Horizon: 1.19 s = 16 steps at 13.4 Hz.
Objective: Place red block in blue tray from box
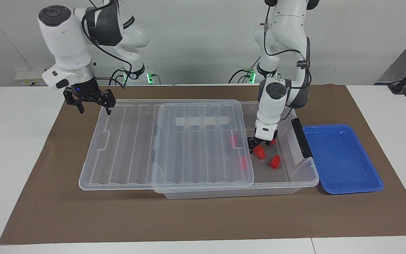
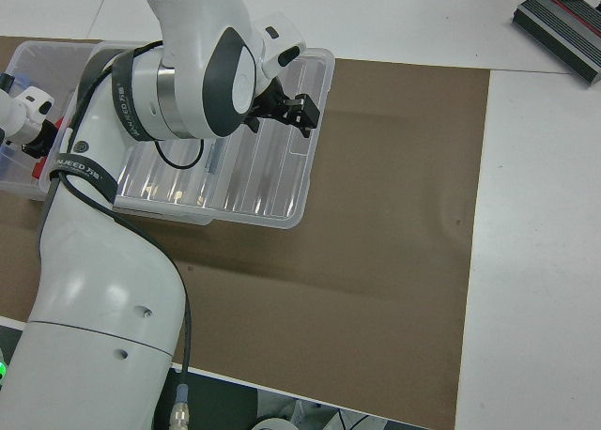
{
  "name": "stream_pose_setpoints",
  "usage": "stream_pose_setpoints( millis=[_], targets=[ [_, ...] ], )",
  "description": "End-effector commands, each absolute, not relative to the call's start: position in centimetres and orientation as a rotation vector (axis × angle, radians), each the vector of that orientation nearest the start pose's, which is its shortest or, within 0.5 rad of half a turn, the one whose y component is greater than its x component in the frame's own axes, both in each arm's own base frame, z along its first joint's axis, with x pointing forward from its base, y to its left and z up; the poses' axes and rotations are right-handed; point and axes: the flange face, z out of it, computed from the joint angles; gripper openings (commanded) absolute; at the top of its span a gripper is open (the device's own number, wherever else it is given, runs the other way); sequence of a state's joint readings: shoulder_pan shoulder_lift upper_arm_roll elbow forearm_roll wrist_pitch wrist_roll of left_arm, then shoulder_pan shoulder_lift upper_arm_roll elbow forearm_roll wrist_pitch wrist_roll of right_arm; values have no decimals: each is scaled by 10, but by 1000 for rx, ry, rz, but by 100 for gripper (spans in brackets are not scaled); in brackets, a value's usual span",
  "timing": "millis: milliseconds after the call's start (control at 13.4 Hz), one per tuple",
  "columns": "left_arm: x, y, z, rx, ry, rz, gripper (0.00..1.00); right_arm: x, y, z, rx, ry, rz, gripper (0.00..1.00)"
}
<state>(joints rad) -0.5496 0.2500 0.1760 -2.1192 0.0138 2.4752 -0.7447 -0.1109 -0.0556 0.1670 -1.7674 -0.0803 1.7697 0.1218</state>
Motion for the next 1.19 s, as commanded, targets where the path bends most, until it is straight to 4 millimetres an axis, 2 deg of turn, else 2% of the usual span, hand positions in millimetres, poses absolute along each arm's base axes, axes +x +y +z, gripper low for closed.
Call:
stream_pose_setpoints(
  millis=[0, 75, 149, 224, 373, 447, 596, 746, 895, 1118],
  targets=[
    [541, -214, 304, -3092, -574, -215, 77, 554, 30, 609, -3195, 136, -110, 100],
    [542, -213, 304, -3092, -576, -215, 59, 556, 32, 619, -3192, 143, -118, 100],
    [541, -213, 304, -3090, -574, -209, 40, 563, 42, 620, -3188, 124, -109, 100],
    [542, -213, 305, -3089, -574, -210, 26, 563, 44, 626, -3185, 133, -111, 100],
    [544, -212, 306, -3083, -552, -217, 4, 564, 40, 624, -3186, 143, -92, 100],
    [544, -212, 307, -3078, -536, -219, 0, 565, 37, 622, -3186, 151, -84, 100],
    [545, -213, 309, -3075, -530, -214, 0, 566, 34, 620, -3183, 157, -89, 100],
    [550, -214, 322, -3046, -507, -178, 0, 565, 34, 618, -3184, 148, -71, 100],
    [560, -218, 358, -3013, -503, -122, 0, 562, 34, 620, -3186, 148, -73, 100],
    [578, -217, 429, -2968, -520, -41, 0, 562, 35, 620, -3186, 148, -76, 100]
  ],
)
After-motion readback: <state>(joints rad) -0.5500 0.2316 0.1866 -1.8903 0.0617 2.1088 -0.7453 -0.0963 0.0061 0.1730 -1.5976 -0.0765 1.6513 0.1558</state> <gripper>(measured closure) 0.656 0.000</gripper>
